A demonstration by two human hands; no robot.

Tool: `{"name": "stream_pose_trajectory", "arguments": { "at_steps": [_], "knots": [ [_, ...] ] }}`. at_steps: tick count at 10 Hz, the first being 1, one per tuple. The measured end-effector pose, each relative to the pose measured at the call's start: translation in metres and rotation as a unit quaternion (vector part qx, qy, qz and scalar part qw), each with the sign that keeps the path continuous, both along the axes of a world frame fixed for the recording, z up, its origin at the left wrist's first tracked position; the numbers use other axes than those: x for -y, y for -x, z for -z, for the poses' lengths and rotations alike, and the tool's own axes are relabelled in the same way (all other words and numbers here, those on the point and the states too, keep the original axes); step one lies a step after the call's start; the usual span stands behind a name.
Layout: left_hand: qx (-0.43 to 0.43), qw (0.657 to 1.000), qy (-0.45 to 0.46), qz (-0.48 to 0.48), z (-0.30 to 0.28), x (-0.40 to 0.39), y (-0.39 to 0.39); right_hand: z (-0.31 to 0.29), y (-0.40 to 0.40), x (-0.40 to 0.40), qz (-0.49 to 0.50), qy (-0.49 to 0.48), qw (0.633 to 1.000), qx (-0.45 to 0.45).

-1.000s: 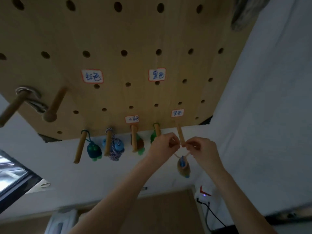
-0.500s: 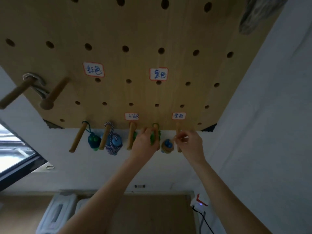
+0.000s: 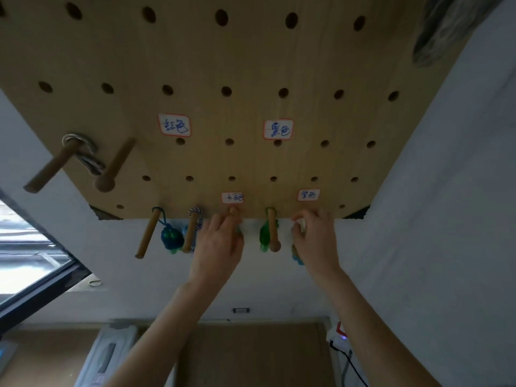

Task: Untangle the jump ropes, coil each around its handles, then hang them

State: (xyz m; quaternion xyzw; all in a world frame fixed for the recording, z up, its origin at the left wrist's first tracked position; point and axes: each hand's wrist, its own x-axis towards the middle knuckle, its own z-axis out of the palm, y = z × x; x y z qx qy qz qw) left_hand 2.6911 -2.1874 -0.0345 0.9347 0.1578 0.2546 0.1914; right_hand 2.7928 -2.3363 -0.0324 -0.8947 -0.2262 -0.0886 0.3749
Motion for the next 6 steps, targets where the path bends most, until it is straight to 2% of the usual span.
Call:
{"name": "stream_pose_trajectory", "arguments": {
  "at_steps": [1, 2, 3, 4, 5, 6],
  "knots": [
    [-0.101, 0.991, -0.004, -0.087, 0.006, -0.032, 0.014, -0.001, 0.026, -0.022, -0.104, 0.059, 0.993, -0.020],
    [-0.123, 0.989, 0.014, -0.074, 0.013, -0.057, 0.013, 0.002, 0.038, -0.045, -0.117, 0.134, 0.983, -0.049],
    [-0.141, 0.987, 0.056, -0.050, 0.012, -0.071, 0.001, 0.006, 0.040, -0.052, -0.090, 0.185, 0.978, -0.045],
    [-0.163, 0.985, 0.059, -0.023, 0.010, -0.074, 0.001, -0.001, 0.040, -0.053, -0.073, 0.193, 0.976, -0.070],
    [-0.136, 0.989, 0.050, 0.008, 0.008, -0.072, 0.018, -0.013, 0.047, -0.048, -0.098, 0.169, 0.978, -0.069],
    [-0.004, 0.997, 0.057, 0.058, -0.009, -0.070, 0.046, -0.039, 0.059, -0.021, -0.157, 0.004, 0.982, -0.105]
  ]
}}
